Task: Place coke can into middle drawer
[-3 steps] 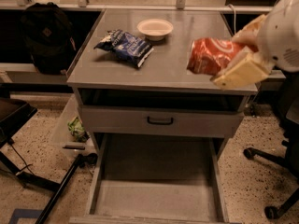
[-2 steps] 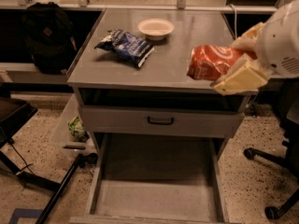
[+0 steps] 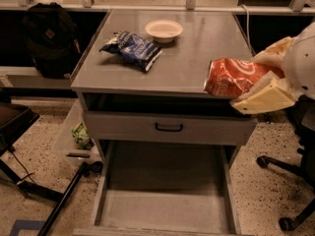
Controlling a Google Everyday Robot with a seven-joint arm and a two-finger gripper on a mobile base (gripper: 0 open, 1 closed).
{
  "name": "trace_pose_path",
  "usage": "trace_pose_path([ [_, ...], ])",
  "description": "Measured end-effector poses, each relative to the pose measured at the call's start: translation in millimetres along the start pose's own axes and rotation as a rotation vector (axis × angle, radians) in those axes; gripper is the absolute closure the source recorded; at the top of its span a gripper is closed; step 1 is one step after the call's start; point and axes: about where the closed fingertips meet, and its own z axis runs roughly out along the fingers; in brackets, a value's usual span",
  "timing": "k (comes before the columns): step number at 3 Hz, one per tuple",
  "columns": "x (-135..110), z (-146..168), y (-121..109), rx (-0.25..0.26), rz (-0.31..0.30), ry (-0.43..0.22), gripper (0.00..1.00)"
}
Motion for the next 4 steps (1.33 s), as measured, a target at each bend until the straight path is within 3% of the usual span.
trace_pose_path([
  [1,0,0,0,0.0,0.0,0.0,1.0],
  [3,76,39,47,-0.046,0.039,0.023,1.0],
  [4,127,90,100,-0.096,0.119,-0.025,1.0],
])
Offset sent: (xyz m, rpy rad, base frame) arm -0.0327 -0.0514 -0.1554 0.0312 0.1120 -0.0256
